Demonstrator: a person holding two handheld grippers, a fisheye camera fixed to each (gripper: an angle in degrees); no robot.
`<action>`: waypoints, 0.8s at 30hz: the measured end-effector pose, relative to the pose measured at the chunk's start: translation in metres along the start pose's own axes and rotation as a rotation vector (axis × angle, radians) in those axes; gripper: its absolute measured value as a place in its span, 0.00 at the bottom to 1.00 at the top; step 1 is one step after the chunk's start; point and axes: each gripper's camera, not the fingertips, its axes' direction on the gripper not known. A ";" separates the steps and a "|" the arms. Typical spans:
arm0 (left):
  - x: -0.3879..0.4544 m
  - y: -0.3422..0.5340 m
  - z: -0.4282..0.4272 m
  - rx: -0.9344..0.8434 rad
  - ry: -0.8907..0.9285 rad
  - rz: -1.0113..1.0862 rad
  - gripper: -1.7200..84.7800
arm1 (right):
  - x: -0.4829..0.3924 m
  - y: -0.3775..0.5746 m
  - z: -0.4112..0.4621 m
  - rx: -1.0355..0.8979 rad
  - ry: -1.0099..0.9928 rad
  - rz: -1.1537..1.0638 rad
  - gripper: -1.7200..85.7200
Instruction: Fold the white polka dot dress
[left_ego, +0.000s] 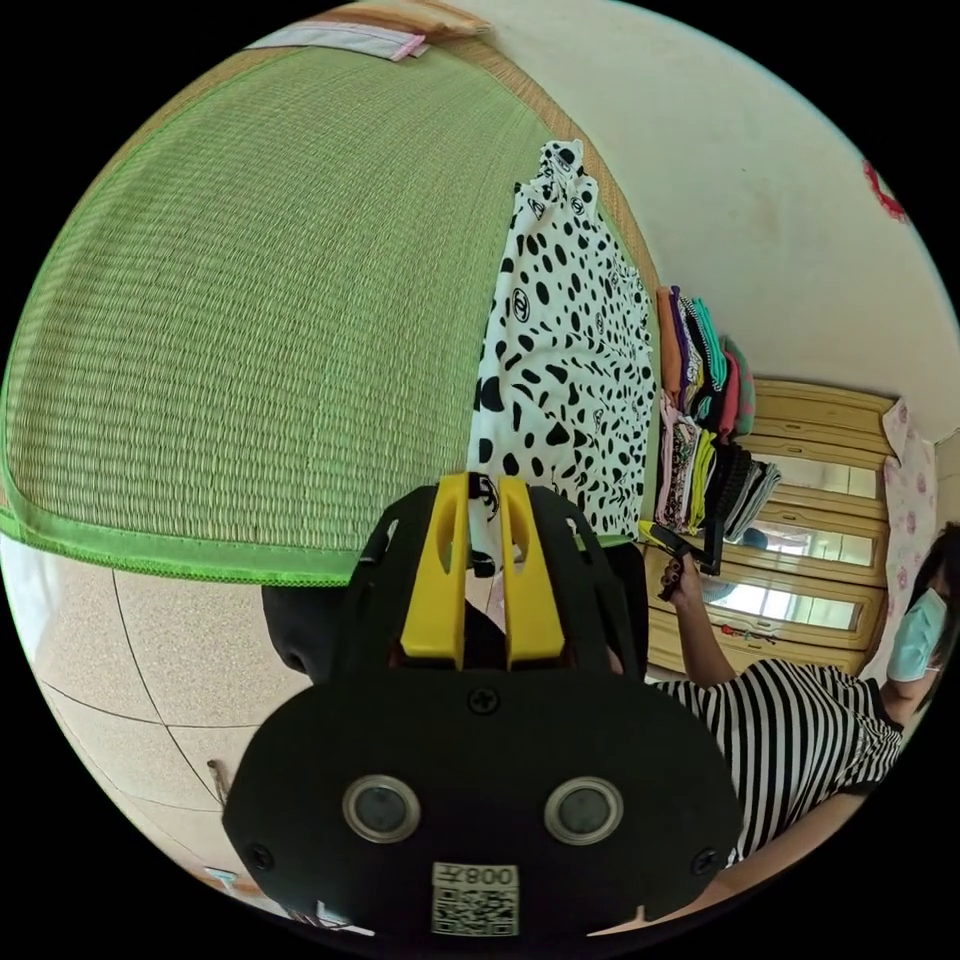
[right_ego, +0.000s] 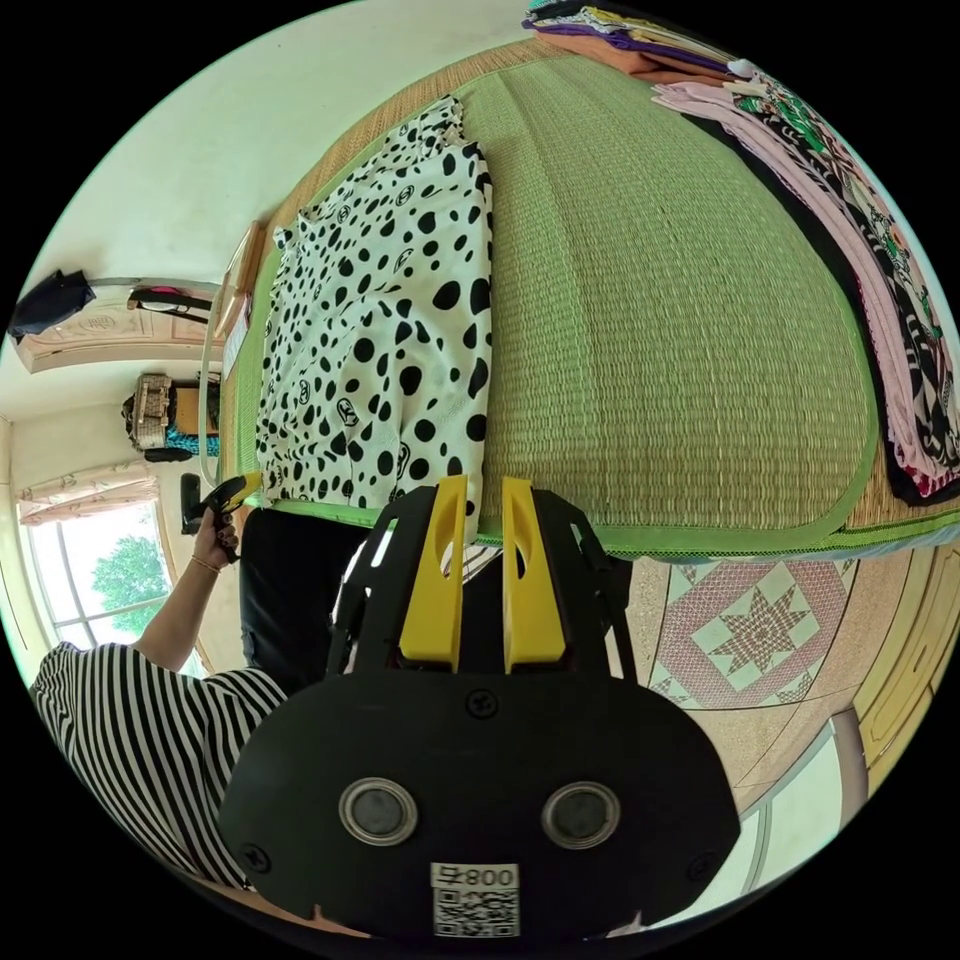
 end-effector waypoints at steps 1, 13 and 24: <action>0.001 0.006 -0.005 0.010 0.005 0.000 0.10 | -0.003 0.000 -0.002 -0.004 0.001 -0.002 0.09; 0.038 0.043 -0.022 -0.110 -0.159 0.092 0.05 | -0.028 0.004 -0.022 0.013 -0.008 0.006 0.10; 0.005 0.083 -0.065 -0.009 -0.004 -0.024 0.05 | -0.048 0.012 -0.044 0.018 0.001 0.012 0.11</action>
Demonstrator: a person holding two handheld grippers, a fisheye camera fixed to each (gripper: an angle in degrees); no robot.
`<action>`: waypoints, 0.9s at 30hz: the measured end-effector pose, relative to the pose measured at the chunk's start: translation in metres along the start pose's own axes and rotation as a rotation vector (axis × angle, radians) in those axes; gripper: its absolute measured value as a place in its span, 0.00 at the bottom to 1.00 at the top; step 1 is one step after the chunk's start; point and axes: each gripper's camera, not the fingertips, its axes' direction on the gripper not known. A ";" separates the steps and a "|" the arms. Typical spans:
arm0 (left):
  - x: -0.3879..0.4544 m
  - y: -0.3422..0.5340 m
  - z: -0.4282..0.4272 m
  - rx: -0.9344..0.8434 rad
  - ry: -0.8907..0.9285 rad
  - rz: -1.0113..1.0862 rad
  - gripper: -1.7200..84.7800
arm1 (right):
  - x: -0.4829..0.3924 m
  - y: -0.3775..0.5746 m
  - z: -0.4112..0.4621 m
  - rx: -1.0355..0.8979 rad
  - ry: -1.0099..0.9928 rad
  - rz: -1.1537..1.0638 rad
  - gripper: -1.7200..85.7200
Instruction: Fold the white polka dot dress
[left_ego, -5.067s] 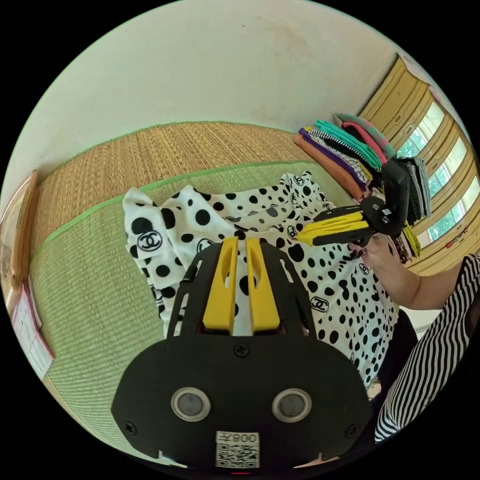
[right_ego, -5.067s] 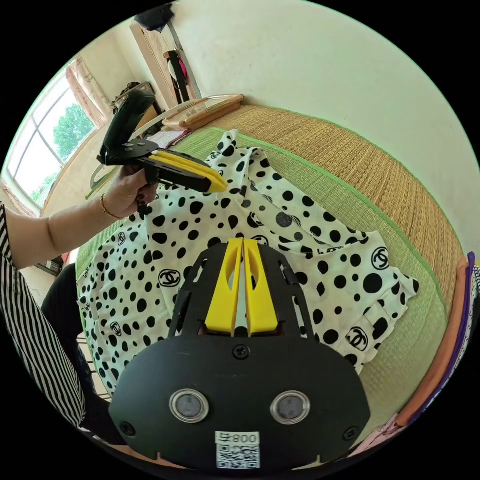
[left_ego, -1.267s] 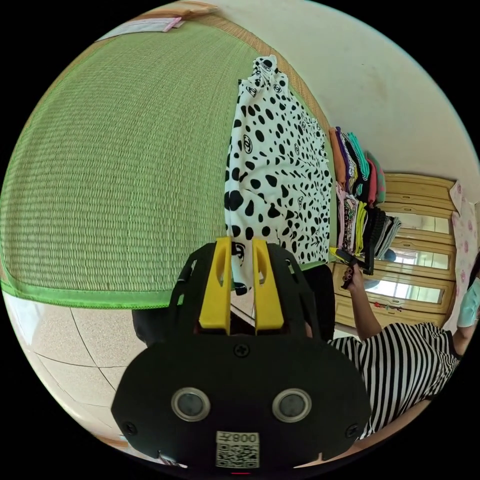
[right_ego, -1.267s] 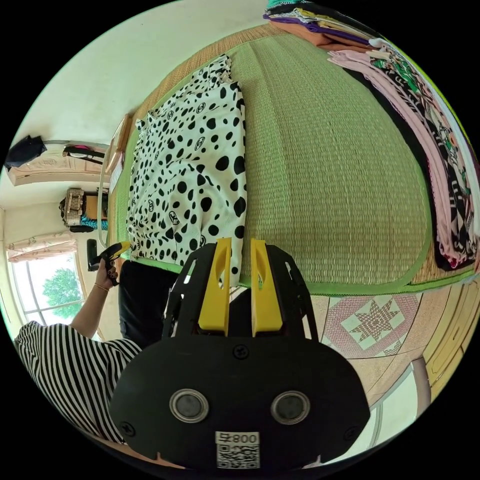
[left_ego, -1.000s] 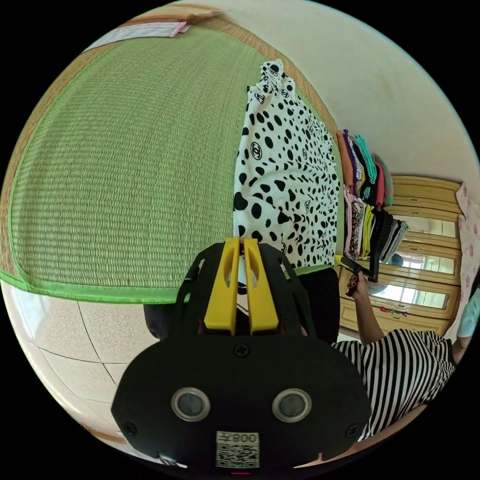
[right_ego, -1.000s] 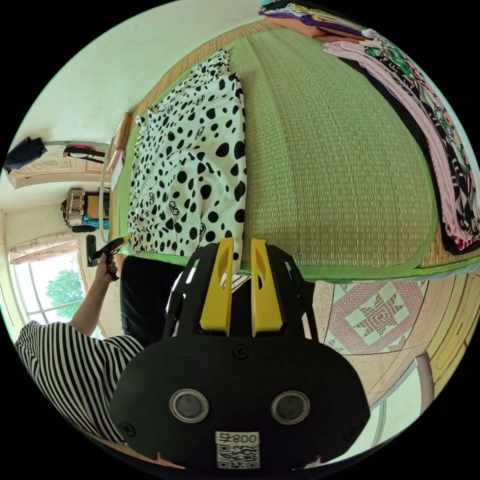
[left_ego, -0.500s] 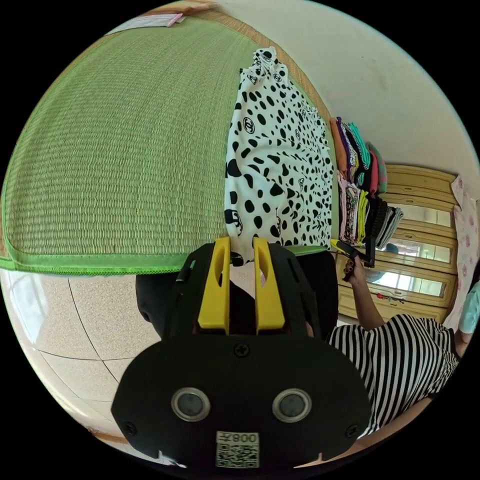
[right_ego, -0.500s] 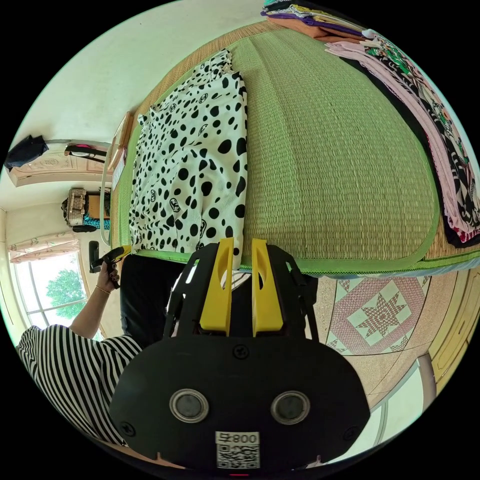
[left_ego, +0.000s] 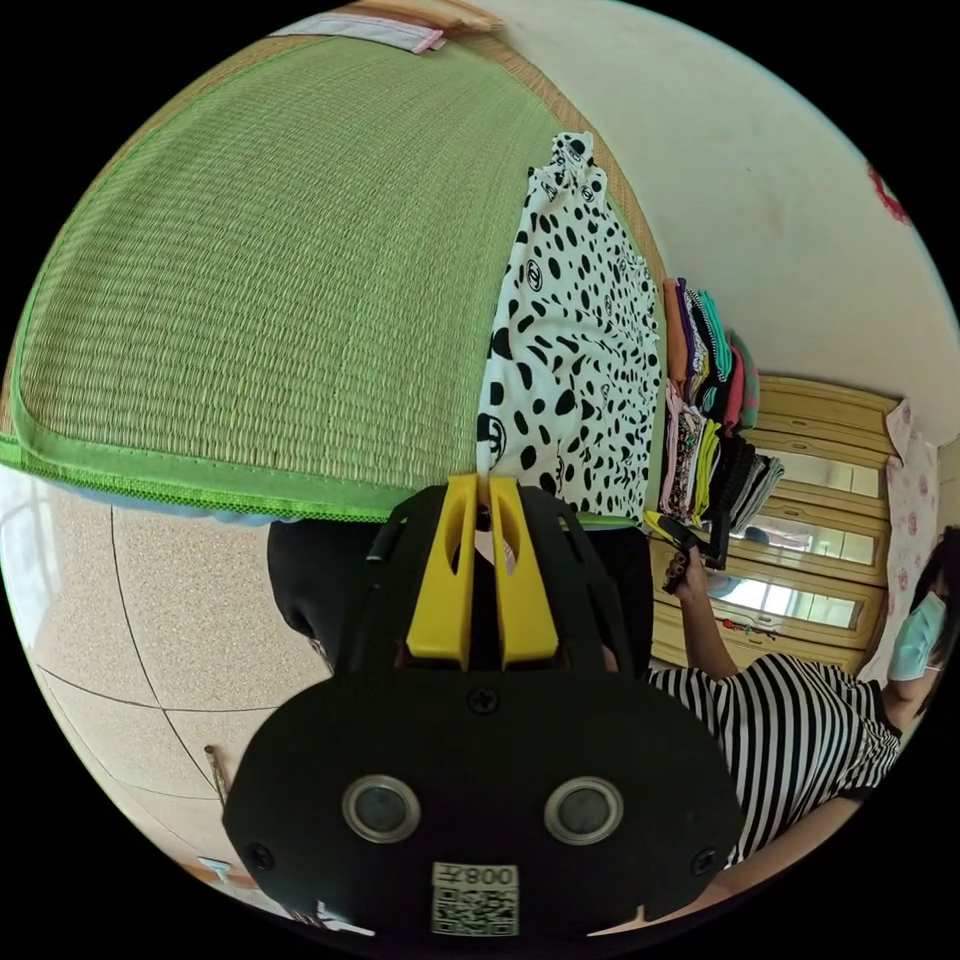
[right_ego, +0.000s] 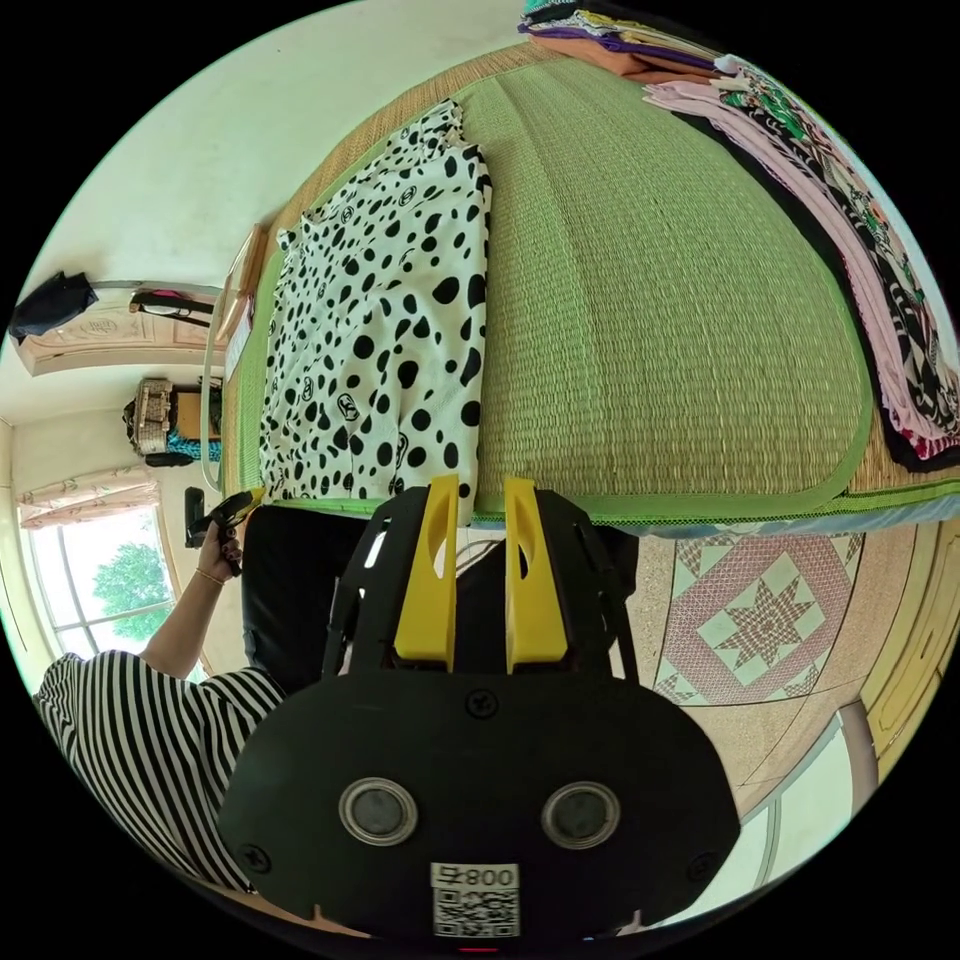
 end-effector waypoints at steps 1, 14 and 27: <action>0.001 0.004 -0.001 -0.008 0.005 0.008 0.06 | -0.002 0.001 -0.002 0.000 0.010 0.000 0.11; 0.009 0.032 -0.031 -0.052 -0.024 0.030 0.05 | -0.029 -0.003 -0.012 -0.013 0.008 0.004 0.11; 0.002 0.068 -0.074 -0.026 0.050 0.022 0.03 | -0.044 -0.009 -0.030 -0.039 -0.018 0.006 0.05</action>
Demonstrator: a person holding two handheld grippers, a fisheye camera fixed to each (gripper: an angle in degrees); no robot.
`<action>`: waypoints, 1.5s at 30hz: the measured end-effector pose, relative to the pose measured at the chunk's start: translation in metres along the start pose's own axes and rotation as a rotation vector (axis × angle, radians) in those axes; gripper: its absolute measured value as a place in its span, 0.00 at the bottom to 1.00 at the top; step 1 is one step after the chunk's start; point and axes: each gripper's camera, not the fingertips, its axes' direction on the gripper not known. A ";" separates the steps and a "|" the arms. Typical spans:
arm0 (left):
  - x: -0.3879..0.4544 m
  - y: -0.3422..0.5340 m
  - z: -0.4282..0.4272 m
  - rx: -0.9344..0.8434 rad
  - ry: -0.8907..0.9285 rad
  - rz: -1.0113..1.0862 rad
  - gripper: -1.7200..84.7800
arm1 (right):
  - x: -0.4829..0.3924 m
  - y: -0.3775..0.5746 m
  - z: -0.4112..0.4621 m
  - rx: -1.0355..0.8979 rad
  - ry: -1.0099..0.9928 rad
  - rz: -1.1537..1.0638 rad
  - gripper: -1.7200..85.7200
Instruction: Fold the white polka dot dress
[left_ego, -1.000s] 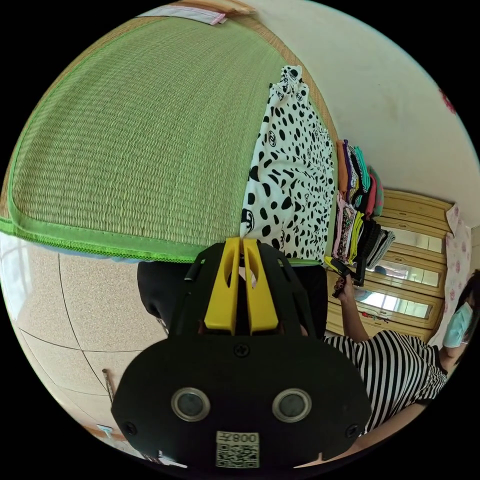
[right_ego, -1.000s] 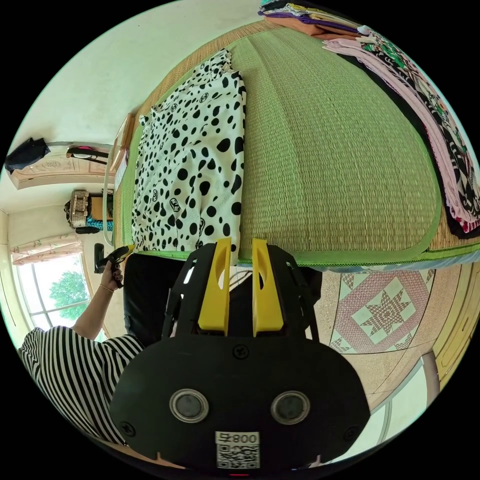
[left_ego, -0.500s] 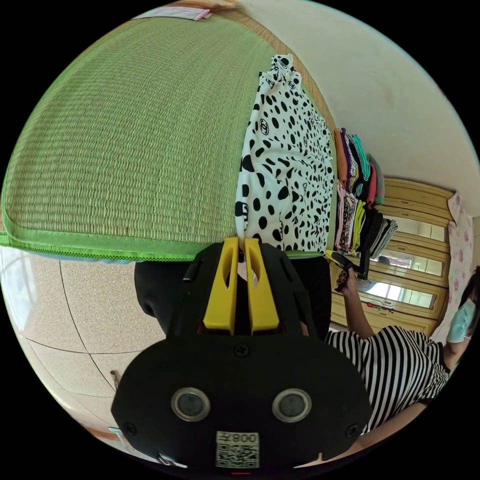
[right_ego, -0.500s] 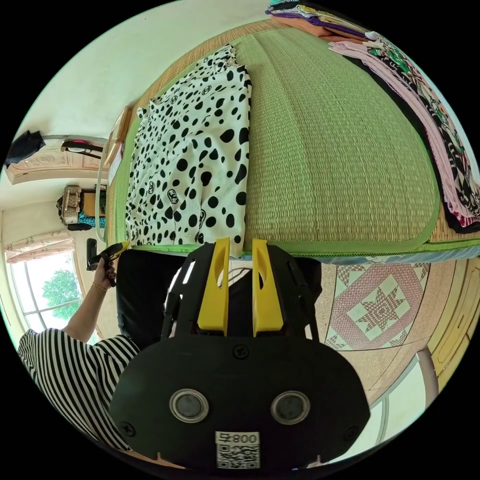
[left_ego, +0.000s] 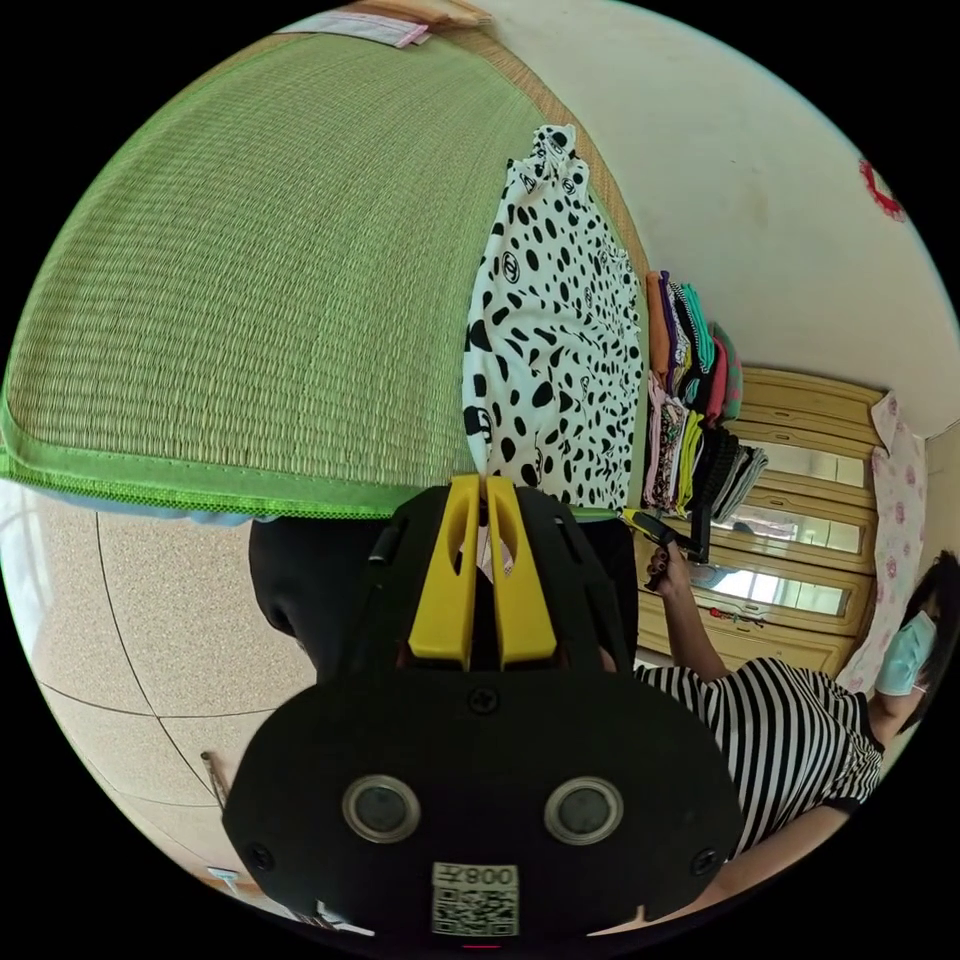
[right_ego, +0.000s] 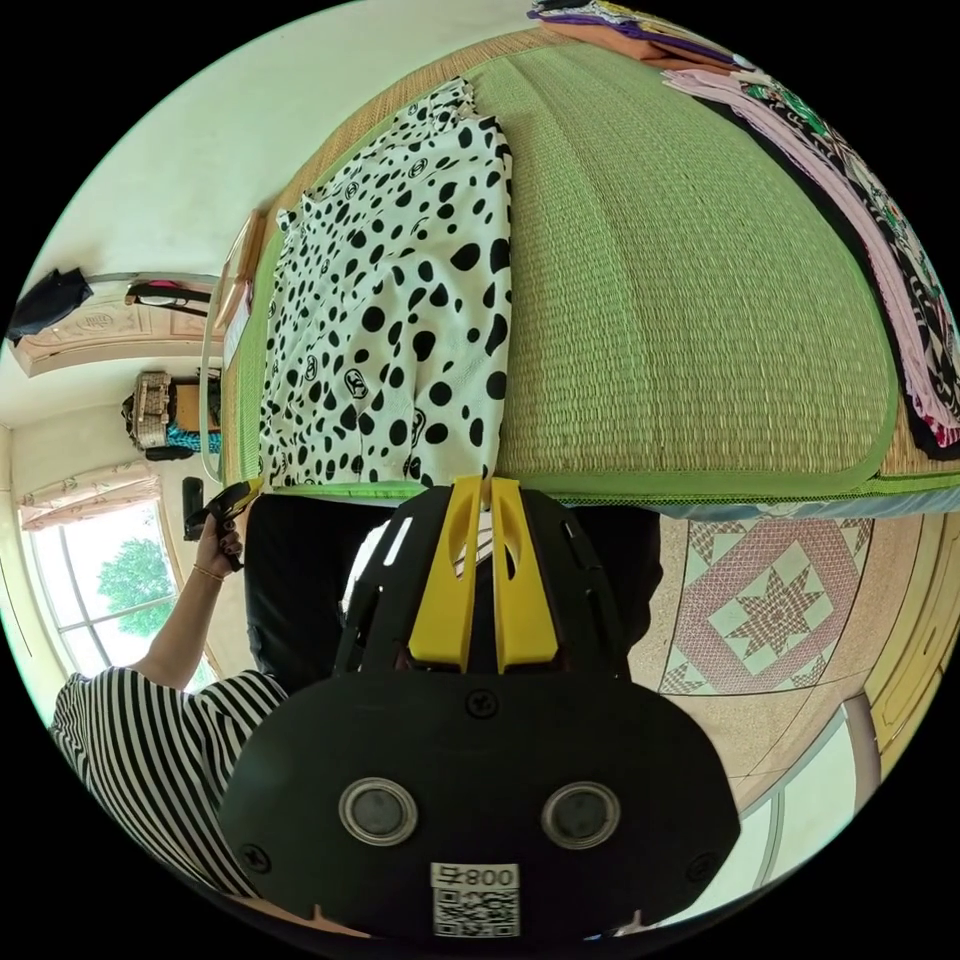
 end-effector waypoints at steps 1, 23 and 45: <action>0.001 0.004 -0.005 0.006 0.007 0.007 0.03 | 0.000 0.001 -0.003 0.003 -0.004 0.002 0.04; -0.014 0.124 -0.099 0.078 0.135 0.035 0.03 | 0.024 0.076 -0.112 0.079 -0.226 -0.035 0.03; -0.049 0.232 -0.161 0.192 0.292 0.015 0.03 | 0.028 0.164 -0.171 0.140 -0.330 -0.123 0.03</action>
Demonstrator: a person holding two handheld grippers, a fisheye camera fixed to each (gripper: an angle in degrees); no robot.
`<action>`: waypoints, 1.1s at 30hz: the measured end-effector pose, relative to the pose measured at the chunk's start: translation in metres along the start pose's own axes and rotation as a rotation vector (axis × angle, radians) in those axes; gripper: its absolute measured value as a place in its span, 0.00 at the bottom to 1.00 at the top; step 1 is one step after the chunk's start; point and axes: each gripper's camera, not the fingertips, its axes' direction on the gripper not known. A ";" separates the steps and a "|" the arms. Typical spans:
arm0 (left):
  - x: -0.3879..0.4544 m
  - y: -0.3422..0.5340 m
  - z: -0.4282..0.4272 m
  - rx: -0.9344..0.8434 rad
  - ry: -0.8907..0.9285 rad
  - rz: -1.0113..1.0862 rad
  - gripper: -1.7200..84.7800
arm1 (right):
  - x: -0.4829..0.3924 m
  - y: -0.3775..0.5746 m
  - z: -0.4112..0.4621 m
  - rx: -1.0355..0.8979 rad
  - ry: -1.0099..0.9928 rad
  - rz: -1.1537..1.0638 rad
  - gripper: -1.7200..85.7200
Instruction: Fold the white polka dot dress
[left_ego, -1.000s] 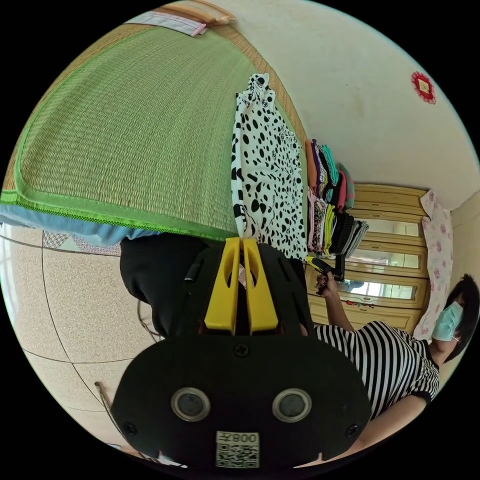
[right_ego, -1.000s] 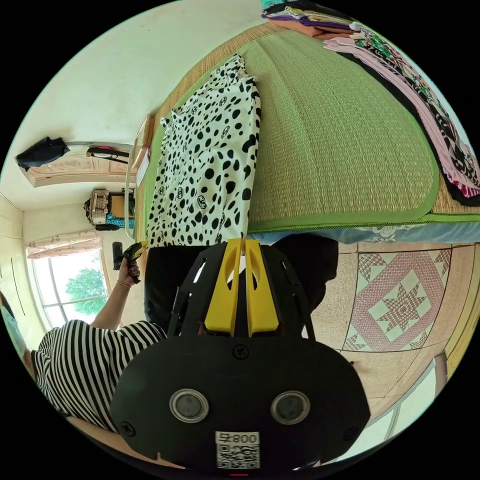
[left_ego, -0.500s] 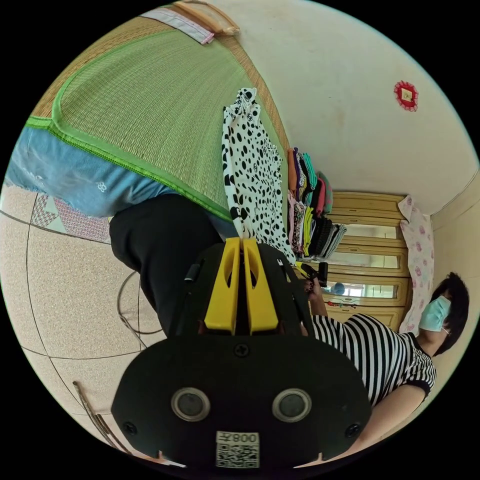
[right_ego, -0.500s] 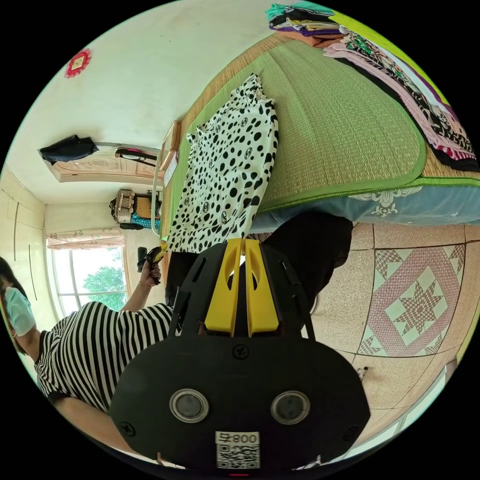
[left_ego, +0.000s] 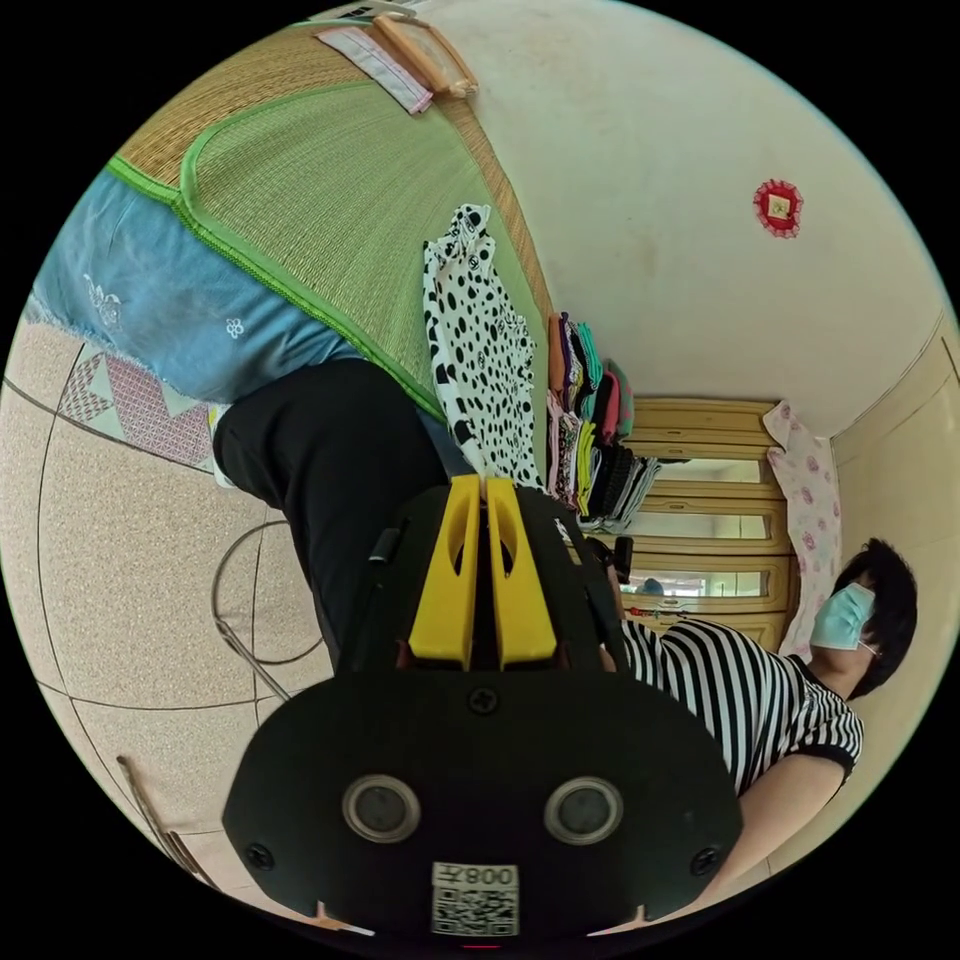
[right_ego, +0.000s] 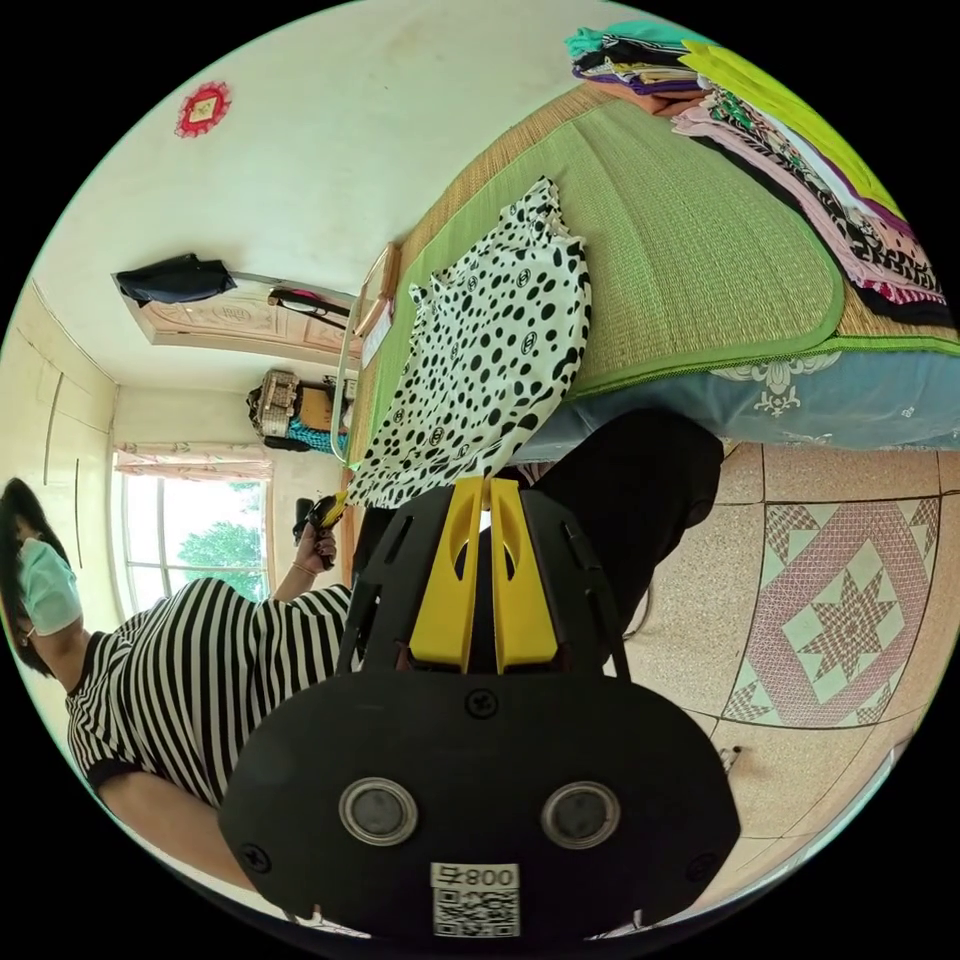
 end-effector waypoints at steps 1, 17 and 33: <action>-0.001 0.003 -0.003 0.004 0.004 0.000 0.03 | 0.000 0.005 -0.002 0.005 -0.005 -0.003 0.03; -0.015 0.006 -0.008 0.042 0.061 0.054 0.03 | -0.001 0.046 -0.018 0.054 -0.027 -0.065 0.03; -0.034 -0.074 0.036 0.060 0.097 0.101 0.03 | 0.029 0.025 -0.011 0.089 -0.018 -0.103 0.03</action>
